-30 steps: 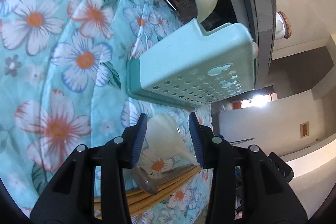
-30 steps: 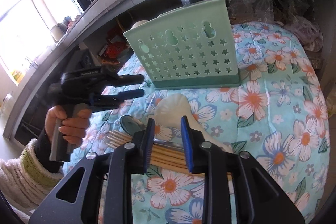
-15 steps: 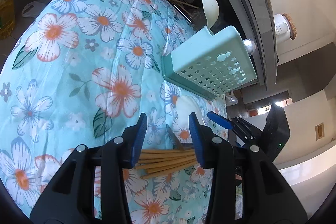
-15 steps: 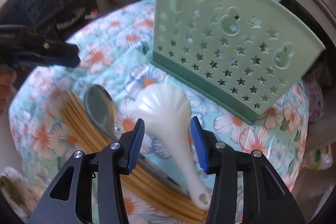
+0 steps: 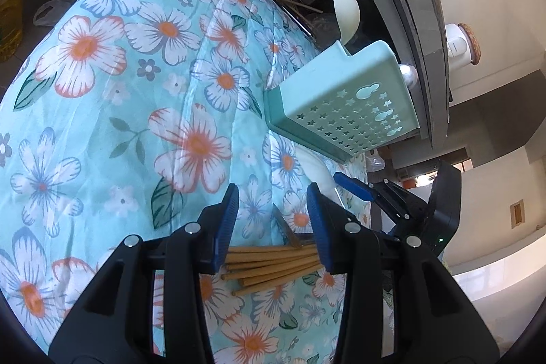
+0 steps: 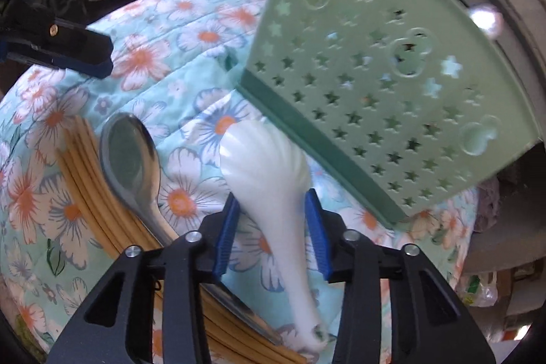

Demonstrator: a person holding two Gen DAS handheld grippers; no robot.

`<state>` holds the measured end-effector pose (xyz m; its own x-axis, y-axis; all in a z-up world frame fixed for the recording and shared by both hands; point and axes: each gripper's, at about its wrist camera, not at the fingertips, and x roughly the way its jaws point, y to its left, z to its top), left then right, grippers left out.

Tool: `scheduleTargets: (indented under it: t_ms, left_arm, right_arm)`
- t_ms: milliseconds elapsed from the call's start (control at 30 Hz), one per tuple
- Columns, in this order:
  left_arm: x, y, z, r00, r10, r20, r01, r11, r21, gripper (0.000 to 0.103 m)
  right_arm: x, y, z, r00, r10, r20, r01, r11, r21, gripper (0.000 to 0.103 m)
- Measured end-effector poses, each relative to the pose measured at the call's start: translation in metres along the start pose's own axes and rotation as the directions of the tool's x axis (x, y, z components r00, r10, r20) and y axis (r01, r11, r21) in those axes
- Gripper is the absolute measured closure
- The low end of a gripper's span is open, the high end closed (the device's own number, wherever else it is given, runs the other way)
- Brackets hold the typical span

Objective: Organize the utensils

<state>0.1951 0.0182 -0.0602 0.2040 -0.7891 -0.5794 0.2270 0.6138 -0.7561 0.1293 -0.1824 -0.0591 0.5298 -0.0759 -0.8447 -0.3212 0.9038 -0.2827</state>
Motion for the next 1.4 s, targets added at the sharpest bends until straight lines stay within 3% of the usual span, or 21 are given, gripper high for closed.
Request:
scheduleTargets:
  t_ms: [133, 267, 600, 767, 933, 1033, 1133, 1267, 1300, 1400]
  left_arm:
    - [0.002, -0.002, -0.002, 1.0, -0.002, -0.011, 0.002, 1.0, 0.007, 0.065]
    - [0.01, -0.008, -0.006, 0.999, -0.003, -0.044, 0.004, 1.0, 0.019, 0.065]
    - [0.03, -0.016, -0.01, 0.996, 0.02, -0.089, -0.018, 1.0, 0.016, 0.065]
    - [0.038, -0.024, -0.013, 0.99, 0.1, -0.1, -0.094, 0.993, 0.064, 0.07]
    - [0.045, -0.033, -0.018, 0.981, 0.169, -0.093, -0.157, 0.98, 0.119, 0.091]
    - [0.044, -0.043, -0.021, 0.974, 0.222, -0.049, -0.211, 0.962, 0.172, 0.101]
    - [0.039, -0.053, -0.024, 0.97, 0.245, 0.005, -0.24, 0.947, 0.212, 0.101]
    - [0.016, -0.087, -0.03, 0.952, 0.268, 0.15, -0.303, 0.903, 0.304, 0.103]
    - [0.007, -0.096, -0.029, 0.944, 0.267, 0.192, -0.318, 0.891, 0.325, 0.103]
    - [-0.026, -0.128, -0.028, 0.901, 0.264, 0.345, -0.393, 0.833, 0.39, 0.103]
  right_arm:
    - [-0.014, -0.01, -0.005, 0.997, -0.056, 0.048, 0.052, 0.996, 0.073, 0.078]
    - [-0.013, -0.024, -0.003, 0.997, -0.048, 0.058, 0.04, 0.991, 0.129, 0.085]
    - [-0.012, -0.014, 0.005, 0.976, -0.16, 0.15, 0.143, 0.983, 0.116, 0.1]
    - [-0.044, -0.012, -0.007, 0.937, -0.25, 0.245, 0.222, 0.965, 0.137, 0.1]
    - [-0.082, -0.017, -0.024, 0.886, -0.326, 0.33, 0.255, 0.936, 0.241, 0.1]
    - [-0.102, -0.028, -0.036, 0.868, -0.341, 0.361, 0.218, 0.915, 0.341, 0.1]
    - [-0.118, -0.042, -0.051, 0.859, -0.343, 0.379, 0.158, 0.884, 0.44, 0.1]
    - [-0.13, -0.056, -0.069, 0.85, -0.355, 0.389, 0.117, 0.847, 0.518, 0.1]
    - [-0.133, -0.059, -0.072, 0.846, -0.362, 0.39, 0.114, 0.839, 0.533, 0.1]
    - [-0.142, -0.071, -0.083, 0.837, -0.376, 0.397, 0.09, 0.811, 0.577, 0.1]
